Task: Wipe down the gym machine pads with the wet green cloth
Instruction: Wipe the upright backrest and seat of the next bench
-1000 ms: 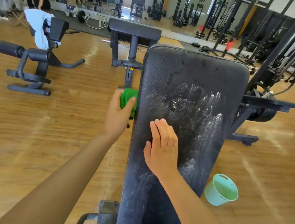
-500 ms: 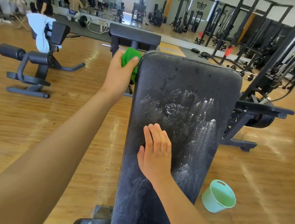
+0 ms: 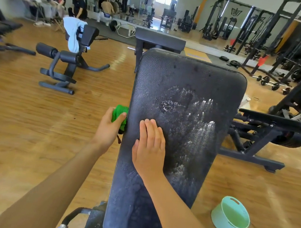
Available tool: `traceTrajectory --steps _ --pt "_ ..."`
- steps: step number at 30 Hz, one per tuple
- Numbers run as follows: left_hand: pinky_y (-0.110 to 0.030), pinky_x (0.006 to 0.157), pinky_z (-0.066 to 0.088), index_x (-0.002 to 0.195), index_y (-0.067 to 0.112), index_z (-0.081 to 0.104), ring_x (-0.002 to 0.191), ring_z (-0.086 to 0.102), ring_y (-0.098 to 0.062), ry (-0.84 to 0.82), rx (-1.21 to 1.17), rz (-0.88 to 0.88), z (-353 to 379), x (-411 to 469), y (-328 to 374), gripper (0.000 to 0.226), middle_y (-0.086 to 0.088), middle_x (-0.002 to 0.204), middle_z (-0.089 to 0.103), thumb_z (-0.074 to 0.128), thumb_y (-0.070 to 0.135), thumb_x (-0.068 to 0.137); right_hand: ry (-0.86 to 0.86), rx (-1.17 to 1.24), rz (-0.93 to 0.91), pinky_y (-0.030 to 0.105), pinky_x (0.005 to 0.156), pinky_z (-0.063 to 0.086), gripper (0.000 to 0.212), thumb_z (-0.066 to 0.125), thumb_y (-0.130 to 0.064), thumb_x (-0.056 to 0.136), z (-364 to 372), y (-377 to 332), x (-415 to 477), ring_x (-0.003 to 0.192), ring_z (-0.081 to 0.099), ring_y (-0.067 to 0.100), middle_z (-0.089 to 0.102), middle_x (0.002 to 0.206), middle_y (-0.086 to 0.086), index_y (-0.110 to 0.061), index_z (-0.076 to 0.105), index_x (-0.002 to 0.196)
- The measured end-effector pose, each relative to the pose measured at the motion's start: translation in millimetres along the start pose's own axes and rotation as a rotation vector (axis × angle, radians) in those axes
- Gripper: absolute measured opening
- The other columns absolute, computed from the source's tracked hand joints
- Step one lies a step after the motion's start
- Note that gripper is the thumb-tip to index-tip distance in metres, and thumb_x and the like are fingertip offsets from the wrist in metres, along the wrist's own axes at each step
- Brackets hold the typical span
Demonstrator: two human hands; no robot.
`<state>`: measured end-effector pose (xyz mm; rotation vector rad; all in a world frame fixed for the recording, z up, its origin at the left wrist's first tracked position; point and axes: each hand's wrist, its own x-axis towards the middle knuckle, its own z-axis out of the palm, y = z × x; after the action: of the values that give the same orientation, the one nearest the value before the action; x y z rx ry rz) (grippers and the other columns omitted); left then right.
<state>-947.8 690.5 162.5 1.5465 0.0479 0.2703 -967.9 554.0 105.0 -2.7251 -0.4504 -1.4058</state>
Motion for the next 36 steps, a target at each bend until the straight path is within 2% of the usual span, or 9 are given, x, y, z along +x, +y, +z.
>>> traceTrajectory --steps 5,8,11,18,22,25,29,32,36 --pt "-0.023 0.038 0.039 0.086 0.020 0.053 0.052 0.048 -0.006 0.053 0.101 0.058 3.1 8.7 28.1 0.013 -0.002 0.071 0.047 0.050 0.015 0.098 -0.043 0.032 -0.030 0.036 0.121 0.014 0.059 0.046 -0.022 0.094 -2.4 6.1 0.5 0.141 0.029 0.024 0.029 0.150 0.007 -0.005 0.028 0.147" --pt "-0.014 0.040 0.039 0.098 0.013 0.054 0.049 0.049 0.006 0.095 0.084 0.194 9.5 28.9 73.4 0.006 0.000 0.075 0.050 0.049 0.014 0.099 -0.089 -0.007 -0.061 0.036 0.121 0.008 0.056 0.040 -0.025 0.096 -6.0 8.4 1.7 0.140 0.027 0.024 0.028 0.149 0.008 -0.005 0.028 0.147" --pt "-0.017 0.050 0.042 0.101 0.014 0.054 0.057 0.050 0.004 0.096 0.153 0.331 13.2 53.1 117.9 0.007 0.004 0.078 0.052 0.048 0.018 0.099 -0.093 -0.027 -0.067 0.037 0.121 0.005 0.054 0.043 -0.024 0.096 -7.7 7.5 2.1 0.139 0.029 0.025 0.031 0.147 0.009 -0.004 0.031 0.145" --pt "-0.027 0.081 0.047 0.106 0.012 0.064 0.090 0.059 -0.018 -0.249 0.540 0.527 34.9 115.7 181.3 0.026 -0.003 0.097 0.063 0.067 0.026 0.085 -0.098 -0.083 -0.056 0.040 0.119 0.009 0.051 0.038 -0.027 0.097 -8.1 6.3 3.0 0.137 0.032 0.025 0.035 0.146 0.009 -0.005 0.034 0.143" --pt "-0.023 0.078 0.039 0.109 0.011 0.064 0.093 0.052 -0.016 -0.477 0.770 0.716 90.8 111.5 201.3 0.026 -0.002 0.100 0.059 0.066 0.024 0.087 -0.130 -0.137 -0.004 0.042 0.118 0.009 0.052 0.038 -0.027 0.096 -10.7 -0.8 3.1 0.137 0.032 0.024 0.048 0.144 0.009 -0.005 0.033 0.144" --pt "-0.023 0.074 0.036 0.099 0.012 0.063 0.090 0.050 -0.015 -0.560 0.760 0.802 107.9 108.1 201.0 0.015 0.001 0.093 0.057 0.063 0.023 0.089 -0.157 -0.194 -0.005 0.039 0.119 0.013 0.053 0.038 -0.029 0.096 -14.9 -2.3 3.0 0.137 0.031 0.023 0.049 0.144 0.008 -0.007 0.032 0.144" --pt "-0.022 0.069 0.038 0.093 0.016 0.060 0.084 0.051 -0.013 -0.646 0.685 0.795 89.7 118.8 197.9 0.008 0.006 0.085 0.057 0.063 0.023 0.090 -0.177 -0.215 0.007 0.039 0.113 0.022 0.063 0.059 -0.032 0.090 -19.0 -2.7 4.7 0.136 0.032 0.022 0.045 0.145 0.008 -0.008 0.034 0.142" --pt "-0.026 0.075 0.039 0.104 0.013 0.064 0.085 0.054 -0.013 -0.653 0.675 0.718 65.8 134.6 195.7 0.019 0.001 0.093 0.061 0.064 0.025 0.089 -0.170 -0.237 0.007 0.038 0.115 0.020 0.058 0.051 -0.033 0.092 -21.3 -2.4 6.2 0.135 0.032 0.021 0.034 0.145 0.007 -0.008 0.034 0.142" --pt "-0.024 0.076 0.042 0.102 0.015 0.066 0.080 0.055 -0.009 -0.722 0.611 0.681 58.6 139.1 197.1 0.015 0.002 0.089 0.062 0.066 0.022 0.089 -0.181 -0.230 0.028 0.038 0.119 0.011 0.053 0.034 -0.030 0.095 -19.5 -5.0 5.9 0.136 0.031 0.022 0.033 0.145 0.007 -0.007 0.032 0.143"
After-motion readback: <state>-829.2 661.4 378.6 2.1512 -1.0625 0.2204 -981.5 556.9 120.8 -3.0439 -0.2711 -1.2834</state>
